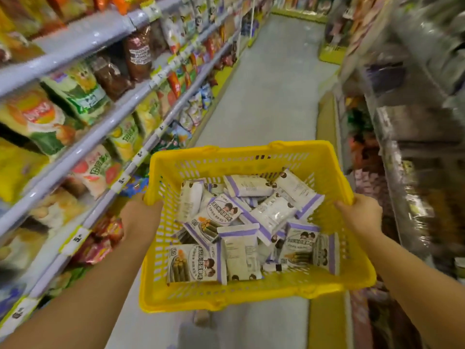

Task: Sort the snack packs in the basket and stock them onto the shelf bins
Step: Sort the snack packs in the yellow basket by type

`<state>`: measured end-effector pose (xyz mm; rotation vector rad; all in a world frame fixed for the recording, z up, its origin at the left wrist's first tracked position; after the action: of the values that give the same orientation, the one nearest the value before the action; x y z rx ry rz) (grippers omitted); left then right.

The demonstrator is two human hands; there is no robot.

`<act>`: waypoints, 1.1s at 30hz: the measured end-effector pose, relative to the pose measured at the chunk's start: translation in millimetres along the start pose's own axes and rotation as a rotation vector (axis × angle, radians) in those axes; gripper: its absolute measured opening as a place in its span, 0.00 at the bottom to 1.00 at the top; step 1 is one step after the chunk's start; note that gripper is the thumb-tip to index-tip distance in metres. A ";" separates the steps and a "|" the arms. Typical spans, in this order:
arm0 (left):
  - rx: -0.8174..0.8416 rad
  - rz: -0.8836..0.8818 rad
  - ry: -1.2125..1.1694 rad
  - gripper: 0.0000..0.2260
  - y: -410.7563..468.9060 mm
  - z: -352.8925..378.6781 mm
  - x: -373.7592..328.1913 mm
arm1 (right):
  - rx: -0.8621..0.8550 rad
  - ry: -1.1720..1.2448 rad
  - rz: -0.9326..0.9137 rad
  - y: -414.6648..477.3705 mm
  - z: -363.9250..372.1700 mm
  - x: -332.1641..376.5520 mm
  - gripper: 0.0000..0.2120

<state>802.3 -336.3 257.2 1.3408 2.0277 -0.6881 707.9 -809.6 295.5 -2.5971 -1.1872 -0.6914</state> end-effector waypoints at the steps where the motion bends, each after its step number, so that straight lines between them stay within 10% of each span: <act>1: 0.013 0.014 0.000 0.12 17.3 6.5 -15.9 | -0.011 0.000 0.017 13.0 -0.8 3.8 0.13; 33: 0.121 0.260 -0.070 0.11 418.9 281.5 -408.9 | -0.190 0.180 0.178 516.9 17.6 92.2 0.14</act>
<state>1373.5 -638.3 324.0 1.5925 1.7401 -0.7357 1156.0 -1081.4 330.6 -2.6796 -0.8636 -1.0168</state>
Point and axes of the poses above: each hand's wrist, its own y-axis towards the middle knuckle, its own z-axis out of the palm, x = y × z, the point moved 6 cm from there along y, towards the middle knuckle, and after that the axes turned 3 degrees about -y, right-handed, at the moved point
